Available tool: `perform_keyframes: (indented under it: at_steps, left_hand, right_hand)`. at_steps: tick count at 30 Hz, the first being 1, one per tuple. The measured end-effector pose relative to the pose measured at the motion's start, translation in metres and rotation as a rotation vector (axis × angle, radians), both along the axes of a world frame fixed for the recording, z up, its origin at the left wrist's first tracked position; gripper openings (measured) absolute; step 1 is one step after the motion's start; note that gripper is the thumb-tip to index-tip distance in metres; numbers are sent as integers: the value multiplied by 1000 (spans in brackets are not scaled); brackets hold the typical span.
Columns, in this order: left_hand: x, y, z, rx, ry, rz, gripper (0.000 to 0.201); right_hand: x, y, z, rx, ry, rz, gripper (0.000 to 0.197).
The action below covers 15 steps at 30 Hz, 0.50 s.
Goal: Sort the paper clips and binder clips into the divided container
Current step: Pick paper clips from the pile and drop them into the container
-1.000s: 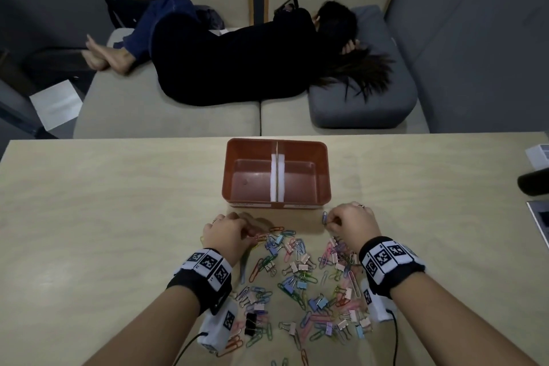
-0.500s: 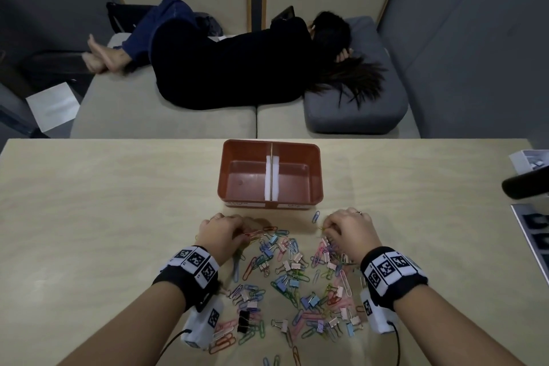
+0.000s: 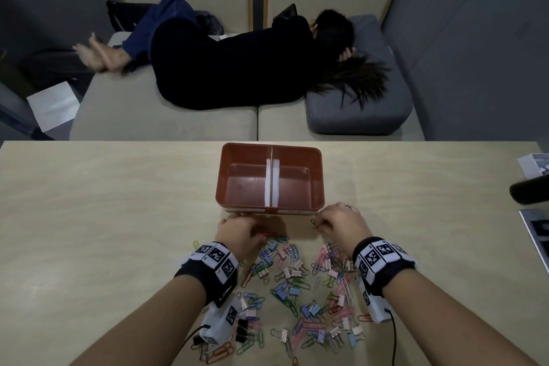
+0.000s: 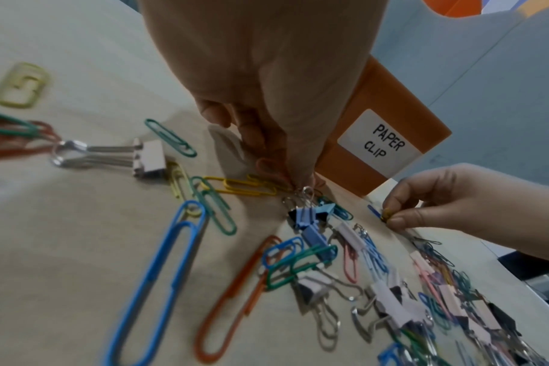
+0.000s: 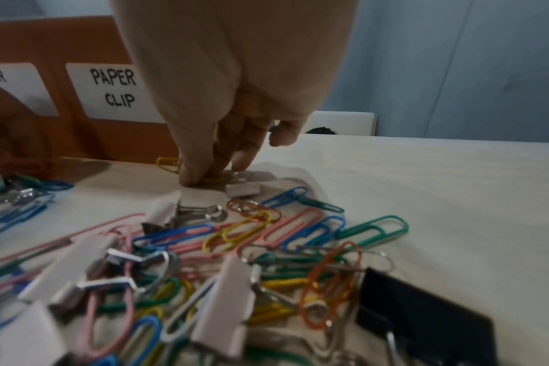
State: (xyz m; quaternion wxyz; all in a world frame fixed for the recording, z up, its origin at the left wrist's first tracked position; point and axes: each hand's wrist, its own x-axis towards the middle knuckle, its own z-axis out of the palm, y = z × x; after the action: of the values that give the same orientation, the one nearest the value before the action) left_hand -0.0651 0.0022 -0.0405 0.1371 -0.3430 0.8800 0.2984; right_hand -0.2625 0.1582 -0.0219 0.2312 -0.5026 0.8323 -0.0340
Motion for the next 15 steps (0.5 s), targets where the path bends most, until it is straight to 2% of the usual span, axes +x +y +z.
perform_keyframes:
  at_steps: [6, 15]
  left_hand:
    - [-8, 3, 1, -29, -67, 14, 28]
    - [-11, 4, 5, -62, -200, -57, 27]
  right_hand:
    - [2, -1, -4, 11, -23, -84, 20]
    - [15, 4, 2, 59, 47, -17, 20]
